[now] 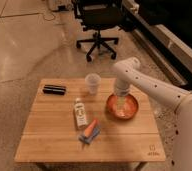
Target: Push the ceramic bowl across the table
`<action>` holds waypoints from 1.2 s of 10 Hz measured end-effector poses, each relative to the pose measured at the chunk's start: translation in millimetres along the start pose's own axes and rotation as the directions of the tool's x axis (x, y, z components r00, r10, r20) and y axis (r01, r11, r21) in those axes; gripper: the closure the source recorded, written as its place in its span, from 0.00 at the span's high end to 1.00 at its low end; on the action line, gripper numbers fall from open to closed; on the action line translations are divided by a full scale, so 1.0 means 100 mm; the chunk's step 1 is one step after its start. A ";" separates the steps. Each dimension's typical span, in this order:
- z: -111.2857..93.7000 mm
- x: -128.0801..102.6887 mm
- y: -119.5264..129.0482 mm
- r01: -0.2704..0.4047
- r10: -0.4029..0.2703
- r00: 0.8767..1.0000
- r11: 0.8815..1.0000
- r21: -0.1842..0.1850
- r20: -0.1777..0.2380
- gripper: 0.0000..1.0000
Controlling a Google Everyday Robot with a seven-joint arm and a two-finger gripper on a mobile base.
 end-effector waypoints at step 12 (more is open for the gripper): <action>0.15 -0.05 -0.13 0.020 -0.020 1.000 1.000 -0.009 0.017 0.65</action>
